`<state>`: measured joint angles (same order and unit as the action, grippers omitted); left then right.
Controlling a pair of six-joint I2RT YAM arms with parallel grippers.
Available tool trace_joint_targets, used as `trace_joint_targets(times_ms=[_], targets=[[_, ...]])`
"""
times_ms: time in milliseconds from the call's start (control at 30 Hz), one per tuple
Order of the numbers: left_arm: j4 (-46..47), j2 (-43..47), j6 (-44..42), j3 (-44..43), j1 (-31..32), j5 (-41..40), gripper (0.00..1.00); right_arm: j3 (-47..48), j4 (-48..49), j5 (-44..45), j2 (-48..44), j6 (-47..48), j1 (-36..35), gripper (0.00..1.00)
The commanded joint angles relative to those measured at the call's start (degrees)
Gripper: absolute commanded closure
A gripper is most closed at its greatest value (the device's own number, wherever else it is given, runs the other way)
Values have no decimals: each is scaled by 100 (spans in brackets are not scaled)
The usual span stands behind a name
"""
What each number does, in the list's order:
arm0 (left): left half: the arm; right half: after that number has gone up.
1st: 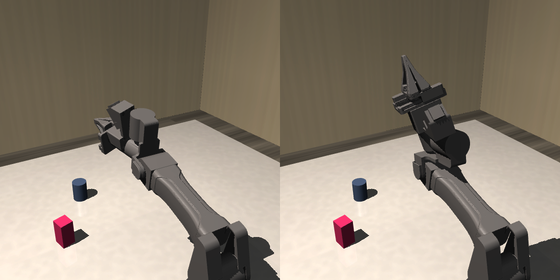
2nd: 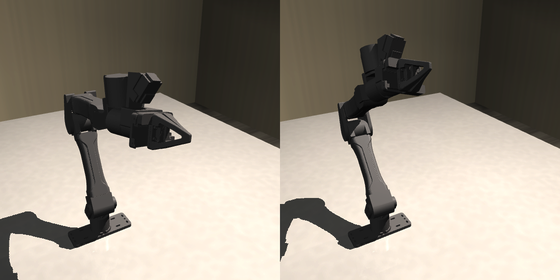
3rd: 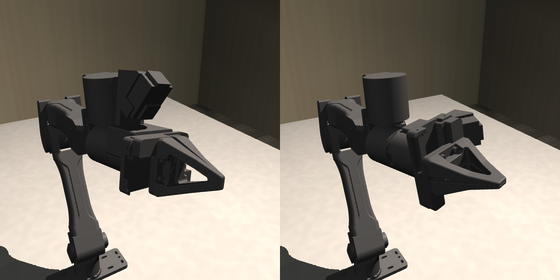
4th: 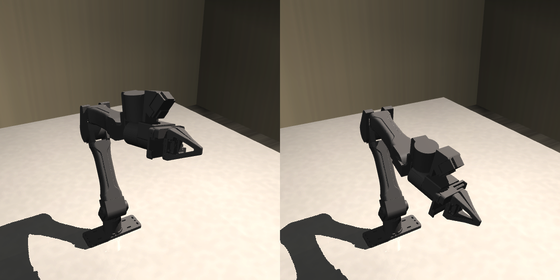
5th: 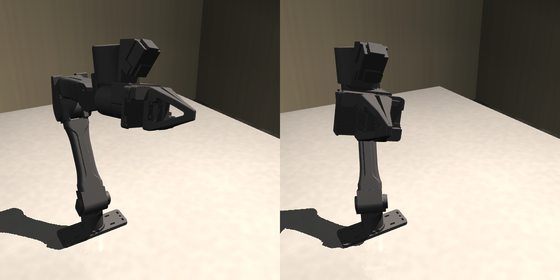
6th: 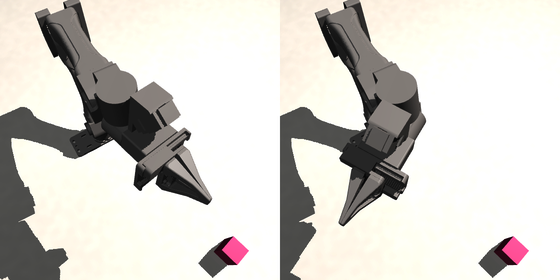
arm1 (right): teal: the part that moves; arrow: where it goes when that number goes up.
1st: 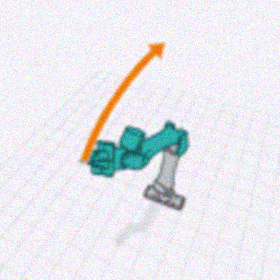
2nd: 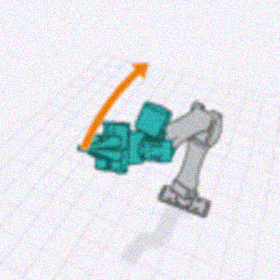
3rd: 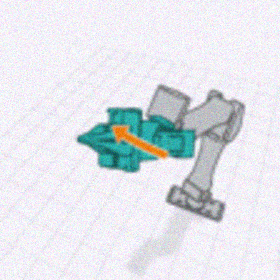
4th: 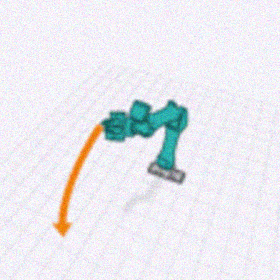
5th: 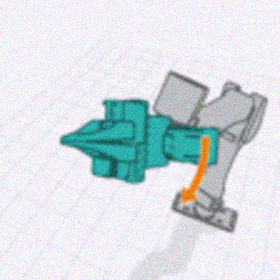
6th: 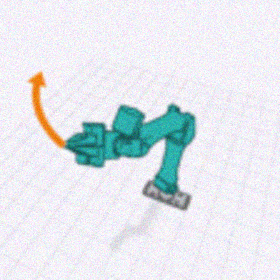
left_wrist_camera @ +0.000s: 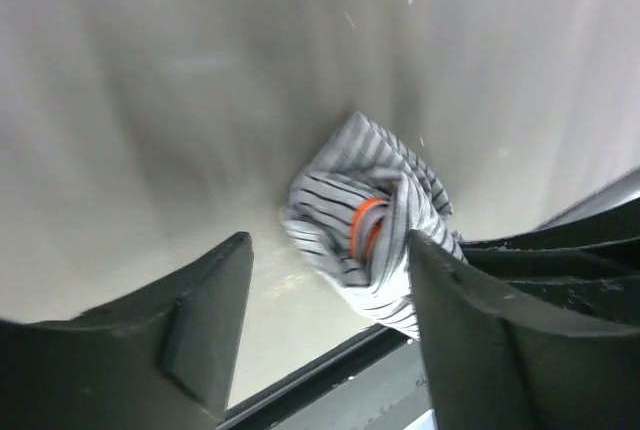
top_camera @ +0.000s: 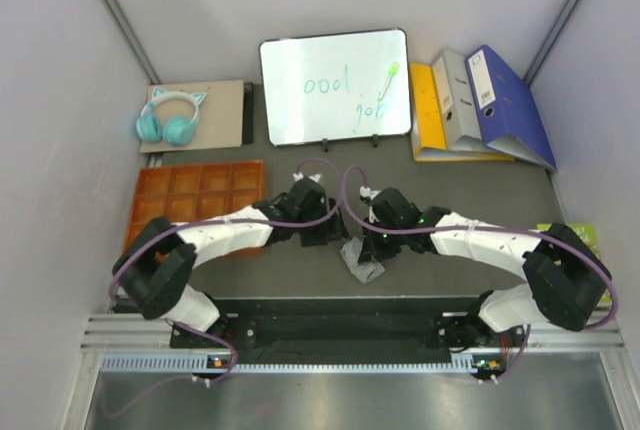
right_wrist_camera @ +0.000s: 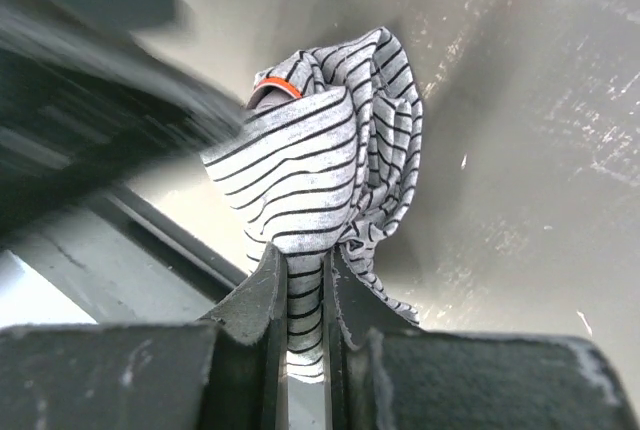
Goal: Roll the underwear
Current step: Pick up the underwear from the center of the board.
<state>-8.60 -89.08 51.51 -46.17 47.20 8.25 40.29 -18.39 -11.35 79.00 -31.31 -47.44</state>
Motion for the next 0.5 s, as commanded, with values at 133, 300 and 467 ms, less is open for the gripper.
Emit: trace_joint_targets(times_ms=[133,300,467], targets=[[-942,2217,-720,-139,-1098,-764,16,910,-280,-86,-551,-147,270,100],[214,3457,-870,433,-1599,-115,18,1033,809,-376,-930,-1023,306,100],[1123,3907,-651,776,-1697,739,22,928,2470,-745,-1027,-2017,306,100]])
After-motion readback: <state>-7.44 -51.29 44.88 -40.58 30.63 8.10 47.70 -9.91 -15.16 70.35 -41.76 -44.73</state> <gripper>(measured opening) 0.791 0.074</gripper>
